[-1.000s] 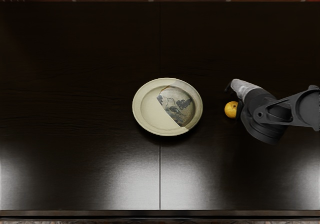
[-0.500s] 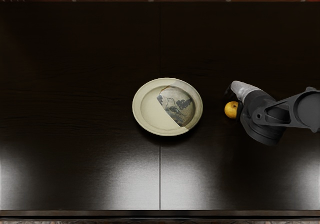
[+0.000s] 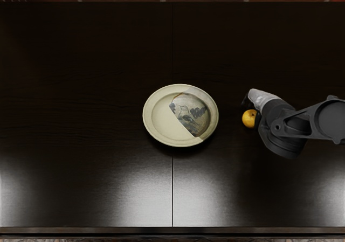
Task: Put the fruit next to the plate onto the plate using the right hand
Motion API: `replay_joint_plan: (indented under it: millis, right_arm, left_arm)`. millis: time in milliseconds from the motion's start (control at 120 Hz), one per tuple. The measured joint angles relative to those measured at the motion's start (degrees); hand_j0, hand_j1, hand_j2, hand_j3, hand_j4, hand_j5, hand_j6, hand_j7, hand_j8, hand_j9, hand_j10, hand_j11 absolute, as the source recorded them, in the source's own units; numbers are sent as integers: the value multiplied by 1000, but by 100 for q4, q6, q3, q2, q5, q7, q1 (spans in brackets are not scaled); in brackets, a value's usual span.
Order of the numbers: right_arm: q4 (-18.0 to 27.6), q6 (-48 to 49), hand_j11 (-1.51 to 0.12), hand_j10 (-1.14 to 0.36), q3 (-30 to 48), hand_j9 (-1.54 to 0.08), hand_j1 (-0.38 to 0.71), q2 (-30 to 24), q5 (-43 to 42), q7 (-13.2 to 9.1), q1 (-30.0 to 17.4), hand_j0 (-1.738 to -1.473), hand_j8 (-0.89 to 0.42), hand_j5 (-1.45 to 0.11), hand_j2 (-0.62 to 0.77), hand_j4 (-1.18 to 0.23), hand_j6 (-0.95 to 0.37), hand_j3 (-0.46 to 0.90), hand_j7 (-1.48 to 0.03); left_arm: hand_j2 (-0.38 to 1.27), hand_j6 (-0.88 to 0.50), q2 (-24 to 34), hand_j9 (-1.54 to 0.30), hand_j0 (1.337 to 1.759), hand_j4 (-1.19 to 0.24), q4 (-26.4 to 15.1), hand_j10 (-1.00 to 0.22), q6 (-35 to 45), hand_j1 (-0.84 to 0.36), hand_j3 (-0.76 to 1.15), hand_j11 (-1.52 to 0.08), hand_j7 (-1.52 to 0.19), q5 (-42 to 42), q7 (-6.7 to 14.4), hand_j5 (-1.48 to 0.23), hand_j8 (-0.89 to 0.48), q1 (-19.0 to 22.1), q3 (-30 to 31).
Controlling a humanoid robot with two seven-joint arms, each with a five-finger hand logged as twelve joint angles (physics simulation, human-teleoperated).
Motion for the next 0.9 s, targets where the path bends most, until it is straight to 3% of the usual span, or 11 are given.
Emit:
replay_joint_plan:
  millis: [458, 792, 900]
  right_arm:
    - [-2, 1, -608, -466, -30, -608, 209, 29, 5, -1, 10, -1658, -466, -608, -54, -465, -467, 0, -606]
    - [-4, -7, -657, -515, -68, -658, 234, 79, 0, -12, 19, -1654, -479, -652, -45, -519, -437, -1, -661]
    - [-44, -6, -681, -527, -74, -682, 233, 106, 8, -8, 20, -1654, -477, -674, 16, -532, -456, 0, -680]
  left_arm:
    - [0, 0, 0, 0, 1658, 0, 0, 0, -1, 349, 0, 0, 0, 0, 1, 0, 0, 0, 0]
    - [0, 0, 0, 0, 1658, 0, 0, 0, -1, 349, 0, 0, 0, 0, 0, 0, 0, 0, 0]
    - [0, 0, 0, 0, 1658, 0, 0, 0, -1, 349, 0, 0, 0, 0, 0, 0, 0, 0, 0]
